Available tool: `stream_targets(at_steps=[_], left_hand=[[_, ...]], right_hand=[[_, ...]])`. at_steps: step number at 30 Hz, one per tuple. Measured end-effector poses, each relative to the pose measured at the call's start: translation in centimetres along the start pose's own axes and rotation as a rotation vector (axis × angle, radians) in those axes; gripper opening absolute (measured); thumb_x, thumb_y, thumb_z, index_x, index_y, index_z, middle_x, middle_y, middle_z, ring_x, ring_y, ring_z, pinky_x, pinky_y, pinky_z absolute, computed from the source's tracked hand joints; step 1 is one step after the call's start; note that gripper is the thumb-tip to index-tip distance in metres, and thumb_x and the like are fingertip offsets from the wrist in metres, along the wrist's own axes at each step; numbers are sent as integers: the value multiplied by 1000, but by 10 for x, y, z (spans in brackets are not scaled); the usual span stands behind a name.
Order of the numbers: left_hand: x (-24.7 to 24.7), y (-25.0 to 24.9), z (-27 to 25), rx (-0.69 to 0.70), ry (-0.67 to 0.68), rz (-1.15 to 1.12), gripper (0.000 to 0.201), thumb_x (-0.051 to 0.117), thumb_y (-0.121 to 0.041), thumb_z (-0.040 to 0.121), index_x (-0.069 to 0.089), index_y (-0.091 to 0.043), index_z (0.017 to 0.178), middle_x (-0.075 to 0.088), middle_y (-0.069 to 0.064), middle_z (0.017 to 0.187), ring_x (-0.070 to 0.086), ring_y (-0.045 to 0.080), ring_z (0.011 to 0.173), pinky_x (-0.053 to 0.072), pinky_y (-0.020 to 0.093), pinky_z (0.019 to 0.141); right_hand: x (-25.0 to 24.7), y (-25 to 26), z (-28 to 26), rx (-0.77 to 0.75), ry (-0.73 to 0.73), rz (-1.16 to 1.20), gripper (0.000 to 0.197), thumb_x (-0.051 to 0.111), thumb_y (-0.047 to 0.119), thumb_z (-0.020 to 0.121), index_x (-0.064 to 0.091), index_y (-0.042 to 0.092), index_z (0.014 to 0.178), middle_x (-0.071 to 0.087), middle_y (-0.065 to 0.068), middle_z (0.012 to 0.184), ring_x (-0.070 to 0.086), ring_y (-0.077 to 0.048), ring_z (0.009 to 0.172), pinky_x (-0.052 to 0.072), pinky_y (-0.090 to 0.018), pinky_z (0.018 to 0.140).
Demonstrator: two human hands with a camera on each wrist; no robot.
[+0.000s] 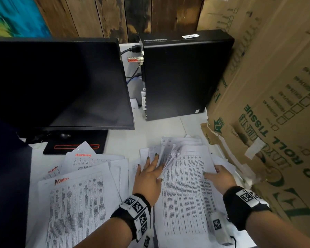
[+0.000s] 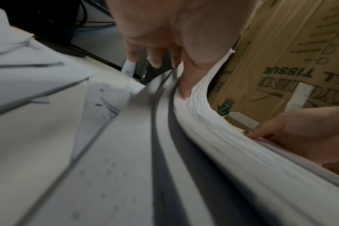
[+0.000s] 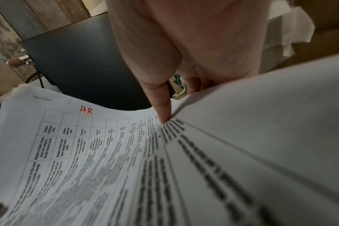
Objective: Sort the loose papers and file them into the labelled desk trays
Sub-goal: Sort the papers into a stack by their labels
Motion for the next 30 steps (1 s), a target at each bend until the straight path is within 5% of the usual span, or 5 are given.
stream_targets(at_steps=[7,14,18,21,30], left_hand=[[0,-4,0,47,33,76,63,40,-11,96,16,-40,146,-10,-29,146,-12,1,141,-20,31,113],[-2,-25,-13,188,97,-190,95,38,12,88,8,-66,133,22,-35,142,28,-6,133,17,1,105],[-6,-18,0,-66,19,-351,80,47,-1,91,7,-42,147,43,-13,113,52,4,102,41,9,90],[-7,-3,12,-187,6,-308,53,48,0,87,48,-25,134,38,-3,116,46,16,115,31,14,105],[-10,27,30,-197,186,-395,55,61,-11,85,48,-30,135,21,-8,155,9,14,145,6,40,120]], right_hand=[[0,1,-2,5,-2,6,35,66,16,83,58,5,115,66,-7,106,58,-22,89,42,-26,79],[0,-1,-2,5,-25,24,36,66,13,83,57,4,116,64,-6,98,58,-21,85,41,-25,73],[1,-1,-1,5,-20,25,37,66,13,82,58,5,117,67,-7,102,60,-21,84,43,-25,64],[1,1,-2,8,-23,22,36,66,13,82,58,4,116,66,-7,99,59,-19,81,39,-17,54],[2,-1,0,18,-28,12,37,66,15,82,56,5,117,66,-8,107,59,-20,85,42,-24,63]])
Point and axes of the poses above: each hand's wrist, its own z-axis towards the middle knuckle, its own x-axis out of the palm, y = z × x, the point moved 6 cm from there along z, towards the middle knuckle
